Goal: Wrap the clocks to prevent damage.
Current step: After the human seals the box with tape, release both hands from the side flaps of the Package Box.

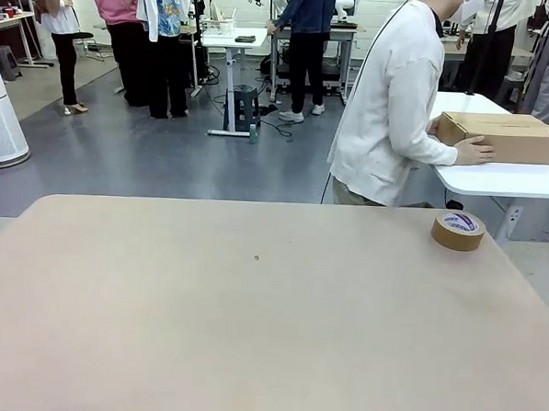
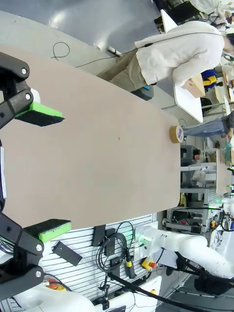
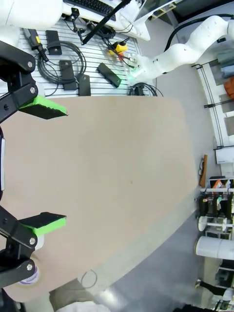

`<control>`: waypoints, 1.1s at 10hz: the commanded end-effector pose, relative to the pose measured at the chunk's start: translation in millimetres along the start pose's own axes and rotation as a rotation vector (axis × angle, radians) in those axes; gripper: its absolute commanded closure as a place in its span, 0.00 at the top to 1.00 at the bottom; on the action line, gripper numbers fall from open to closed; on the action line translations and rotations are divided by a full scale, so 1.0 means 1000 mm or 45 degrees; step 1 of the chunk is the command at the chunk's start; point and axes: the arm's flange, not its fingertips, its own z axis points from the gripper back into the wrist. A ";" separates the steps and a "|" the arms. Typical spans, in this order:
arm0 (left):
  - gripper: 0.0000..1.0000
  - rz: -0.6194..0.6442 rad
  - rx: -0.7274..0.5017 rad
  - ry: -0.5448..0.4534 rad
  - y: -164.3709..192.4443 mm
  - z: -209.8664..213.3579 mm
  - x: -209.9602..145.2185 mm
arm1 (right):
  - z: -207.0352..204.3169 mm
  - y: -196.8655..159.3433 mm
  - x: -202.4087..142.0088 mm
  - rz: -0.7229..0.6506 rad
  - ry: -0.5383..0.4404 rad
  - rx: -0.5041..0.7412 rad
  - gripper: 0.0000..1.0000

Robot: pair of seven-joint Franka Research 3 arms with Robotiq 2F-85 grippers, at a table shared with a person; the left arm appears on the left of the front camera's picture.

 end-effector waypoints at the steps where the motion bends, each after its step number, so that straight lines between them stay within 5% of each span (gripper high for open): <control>1: 1.00 -0.019 -0.009 0.005 -0.002 0.002 0.000 | 0.003 0.001 0.000 0.021 -0.010 0.007 1.00; 11: 1.00 -0.019 -0.009 0.005 -0.002 0.002 0.000 | 0.003 0.001 0.000 0.021 -0.010 0.007 1.00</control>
